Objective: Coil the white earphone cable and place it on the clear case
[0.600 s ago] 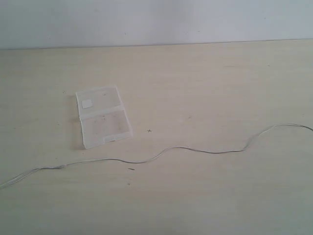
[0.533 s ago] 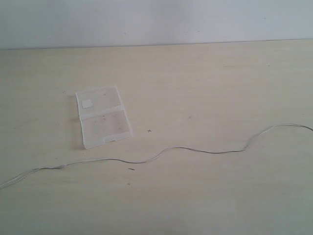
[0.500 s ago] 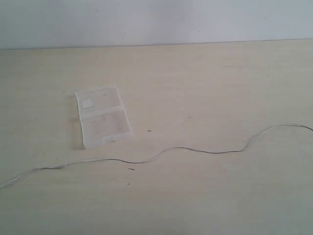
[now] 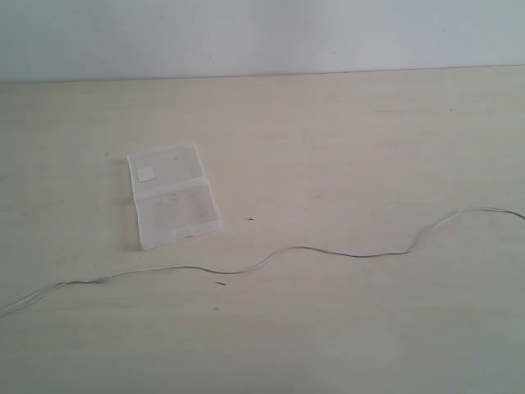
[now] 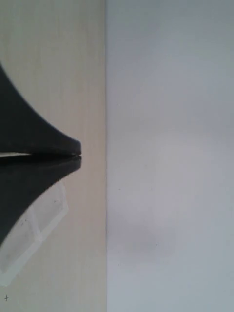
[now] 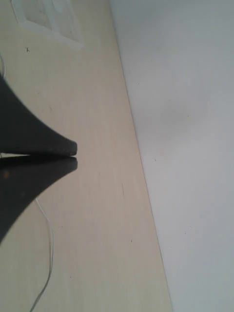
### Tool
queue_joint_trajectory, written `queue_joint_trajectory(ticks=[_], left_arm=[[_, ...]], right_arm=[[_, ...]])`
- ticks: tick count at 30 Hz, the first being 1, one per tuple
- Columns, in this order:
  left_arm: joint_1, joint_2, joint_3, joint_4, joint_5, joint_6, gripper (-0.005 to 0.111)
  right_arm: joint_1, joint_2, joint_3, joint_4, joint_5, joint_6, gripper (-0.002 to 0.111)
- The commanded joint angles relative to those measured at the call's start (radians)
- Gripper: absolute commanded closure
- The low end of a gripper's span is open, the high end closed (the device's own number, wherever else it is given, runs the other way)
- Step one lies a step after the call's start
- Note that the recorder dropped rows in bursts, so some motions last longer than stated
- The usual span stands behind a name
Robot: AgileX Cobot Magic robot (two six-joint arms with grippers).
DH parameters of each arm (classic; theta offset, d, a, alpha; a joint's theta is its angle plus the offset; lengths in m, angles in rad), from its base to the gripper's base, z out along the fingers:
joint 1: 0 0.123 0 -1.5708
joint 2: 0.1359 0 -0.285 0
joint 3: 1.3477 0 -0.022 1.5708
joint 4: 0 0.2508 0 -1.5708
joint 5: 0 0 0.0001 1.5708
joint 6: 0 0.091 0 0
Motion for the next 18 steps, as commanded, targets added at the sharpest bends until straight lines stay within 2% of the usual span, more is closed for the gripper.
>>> queue_joint_trajectory(ticks=[1, 4, 7, 14, 18], left_arm=[[0.002, -0.006, -0.001, -0.008, -0.005, 0.0, 0.107], [0.002, -0.006, -0.001, -0.008, -0.005, -0.002, 0.107], [0.002, -0.006, -0.001, -0.008, -0.005, -0.002, 0.107], [0.002, -0.006, -0.001, -0.008, -0.005, 0.0, 0.107], [0.002, -0.006, -0.001, -0.008, -0.005, 0.0, 0.107]], right_arm=[[0.003, 0.004, -0.001, -0.003, 0.003, -0.008, 0.108], [0.003, 0.004, -0.001, -0.003, -0.009, -0.008, 0.108], [0.003, 0.004, -0.001, 0.024, -0.158, 0.001, 0.108], [0.003, 0.004, -0.001, 0.266, -0.262, 0.123, 0.108], [0.003, 0.004, -0.001, 0.296, -0.3, 0.123, 0.108]])
